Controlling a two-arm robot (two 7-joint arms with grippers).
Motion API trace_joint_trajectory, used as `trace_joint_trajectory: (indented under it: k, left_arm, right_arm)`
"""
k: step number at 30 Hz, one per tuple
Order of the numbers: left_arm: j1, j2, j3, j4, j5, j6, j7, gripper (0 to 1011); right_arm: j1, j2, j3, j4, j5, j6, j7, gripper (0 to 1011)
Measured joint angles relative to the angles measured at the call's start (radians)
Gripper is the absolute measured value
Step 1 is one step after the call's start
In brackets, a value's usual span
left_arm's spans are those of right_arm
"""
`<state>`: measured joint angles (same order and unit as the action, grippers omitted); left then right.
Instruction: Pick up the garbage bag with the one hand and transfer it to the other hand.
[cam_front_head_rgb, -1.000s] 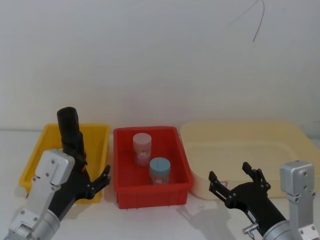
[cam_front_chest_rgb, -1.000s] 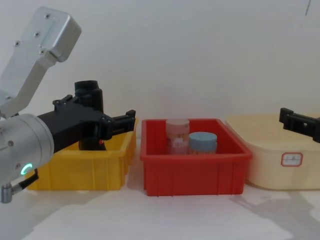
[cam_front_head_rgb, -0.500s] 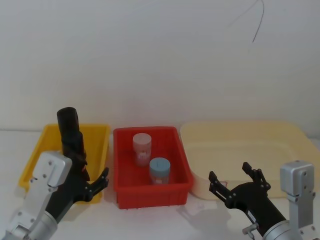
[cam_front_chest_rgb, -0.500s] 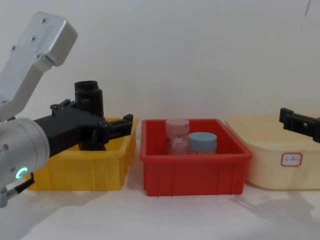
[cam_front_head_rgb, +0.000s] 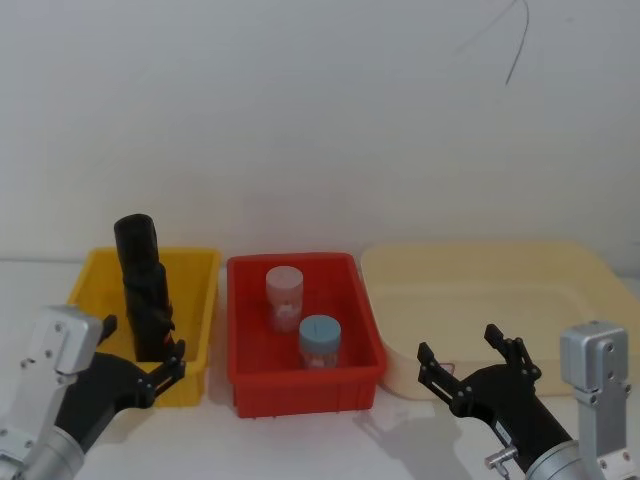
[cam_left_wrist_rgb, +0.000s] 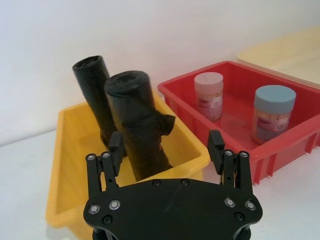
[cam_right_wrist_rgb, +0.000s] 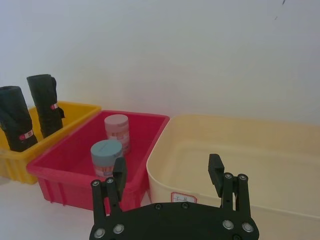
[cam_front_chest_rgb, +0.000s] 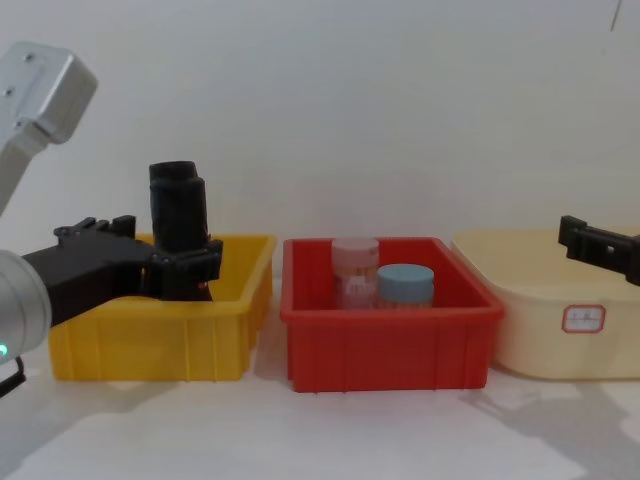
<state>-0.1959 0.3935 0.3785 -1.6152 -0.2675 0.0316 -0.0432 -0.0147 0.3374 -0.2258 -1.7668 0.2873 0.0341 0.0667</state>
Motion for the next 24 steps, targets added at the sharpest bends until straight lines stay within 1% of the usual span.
trace_joint_trajectory:
  k: [7, 12, 19, 24]
  left_arm:
    - [0.009, -0.004, -0.023, 0.005, -0.025, 0.007, -0.007, 1001]
    - [0.009, -0.015, -0.037, 0.017, -0.048, 0.014, -0.019, 1001]
    - [-0.010, -0.037, -0.048, 0.044, -0.070, 0.020, -0.034, 1001]
    - [-0.030, -0.053, -0.050, 0.067, -0.073, 0.020, -0.039, 1001]
  right_arm:
    - [0.000, 0.000, 0.000, 0.000, 0.000, 0.000, 0.000, 999]
    - [0.000, 0.000, 0.000, 0.000, 0.000, 0.000, 0.000, 1000]
    - [0.000, 0.000, 0.000, 0.000, 0.000, 0.000, 0.000, 1000]
    - [0.000, 0.000, 0.000, 0.000, 0.000, 0.000, 0.000, 1000]
